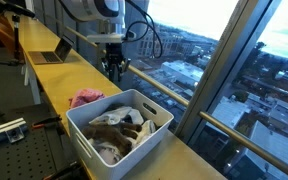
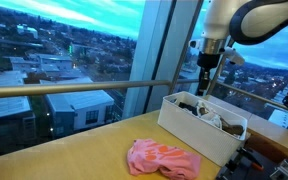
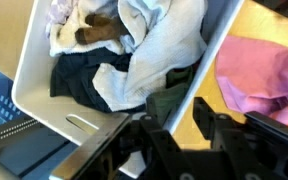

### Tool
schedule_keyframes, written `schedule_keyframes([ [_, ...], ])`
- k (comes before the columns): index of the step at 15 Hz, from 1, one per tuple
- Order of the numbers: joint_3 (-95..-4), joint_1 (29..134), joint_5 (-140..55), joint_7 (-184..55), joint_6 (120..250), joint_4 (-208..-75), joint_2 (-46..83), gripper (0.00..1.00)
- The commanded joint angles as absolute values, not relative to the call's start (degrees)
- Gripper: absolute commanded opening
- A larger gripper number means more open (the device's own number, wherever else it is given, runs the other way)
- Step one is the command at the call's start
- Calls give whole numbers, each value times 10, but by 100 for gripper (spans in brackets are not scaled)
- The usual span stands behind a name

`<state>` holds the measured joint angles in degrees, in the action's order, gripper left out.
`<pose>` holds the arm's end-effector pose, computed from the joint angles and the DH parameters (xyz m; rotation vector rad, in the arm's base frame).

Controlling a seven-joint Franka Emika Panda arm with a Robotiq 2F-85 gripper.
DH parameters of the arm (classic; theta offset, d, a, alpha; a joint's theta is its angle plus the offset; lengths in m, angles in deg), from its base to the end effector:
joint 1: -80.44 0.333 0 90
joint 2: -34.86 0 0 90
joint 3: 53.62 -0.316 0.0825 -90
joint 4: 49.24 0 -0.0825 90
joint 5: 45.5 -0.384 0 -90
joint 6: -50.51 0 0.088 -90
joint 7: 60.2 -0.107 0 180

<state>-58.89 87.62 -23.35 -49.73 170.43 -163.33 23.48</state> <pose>0.5737 0.1062 0.3589 2.7001 0.8494 -0.1252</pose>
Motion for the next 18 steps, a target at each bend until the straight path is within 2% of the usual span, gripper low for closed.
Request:
schedule_keyframes([
  [1, -564, 855, -210, -510, 1721, -1676, 224, 75],
  [4, -538, 827, -210, -510, 1739, -1712, 202, 97],
  [5, -530, 816, -214, -508, 1750, -1722, 192, 100],
  [15, -516, 772, -246, -483, 1856, -1722, 75, 100],
  [16, -516, 773, -246, -483, 1858, -1720, 69, 92],
  [17, -515, 774, -245, -484, 1858, -1717, 63, 74],
  [18, -515, 775, -244, -485, 1858, -1717, 62, 66],
])
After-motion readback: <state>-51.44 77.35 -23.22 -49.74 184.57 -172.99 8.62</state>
